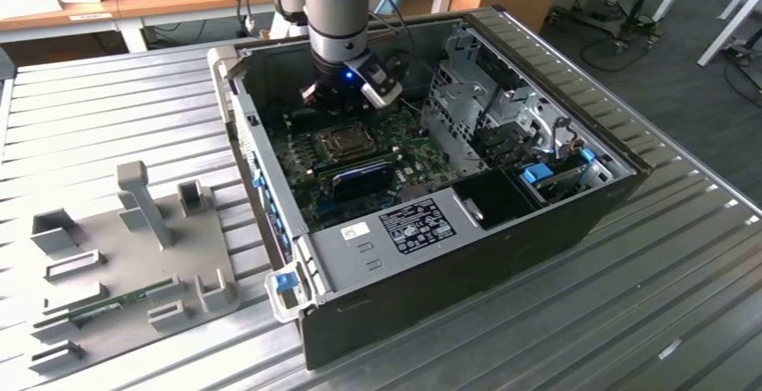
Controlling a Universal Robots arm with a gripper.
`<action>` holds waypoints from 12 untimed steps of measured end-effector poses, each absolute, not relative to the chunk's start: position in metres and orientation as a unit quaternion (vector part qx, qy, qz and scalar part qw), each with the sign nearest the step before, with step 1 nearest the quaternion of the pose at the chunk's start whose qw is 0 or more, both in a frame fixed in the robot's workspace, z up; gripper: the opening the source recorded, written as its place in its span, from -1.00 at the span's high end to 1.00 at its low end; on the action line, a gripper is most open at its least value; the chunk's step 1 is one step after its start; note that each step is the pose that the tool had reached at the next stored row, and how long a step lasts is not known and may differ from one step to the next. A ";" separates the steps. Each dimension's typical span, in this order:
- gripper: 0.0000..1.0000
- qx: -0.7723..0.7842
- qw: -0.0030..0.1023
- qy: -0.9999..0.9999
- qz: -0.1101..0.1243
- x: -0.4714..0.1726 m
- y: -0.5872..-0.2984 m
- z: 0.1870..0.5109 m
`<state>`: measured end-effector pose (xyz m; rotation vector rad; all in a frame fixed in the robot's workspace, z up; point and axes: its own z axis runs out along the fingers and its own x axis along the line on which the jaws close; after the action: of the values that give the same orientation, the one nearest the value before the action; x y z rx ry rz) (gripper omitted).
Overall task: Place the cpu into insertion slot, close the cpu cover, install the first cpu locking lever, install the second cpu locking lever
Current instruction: 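Install the first cpu locking lever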
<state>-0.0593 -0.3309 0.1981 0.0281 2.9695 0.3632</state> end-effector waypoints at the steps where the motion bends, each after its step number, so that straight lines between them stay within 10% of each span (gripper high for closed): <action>1: 0.79 0.009 0.075 0.990 0.121 -0.059 -0.331 0.199; 12: 0.79 0.009 0.076 0.990 0.122 -0.059 -0.330 0.201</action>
<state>-0.0593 -0.3303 0.2013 0.0276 2.9664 0.3651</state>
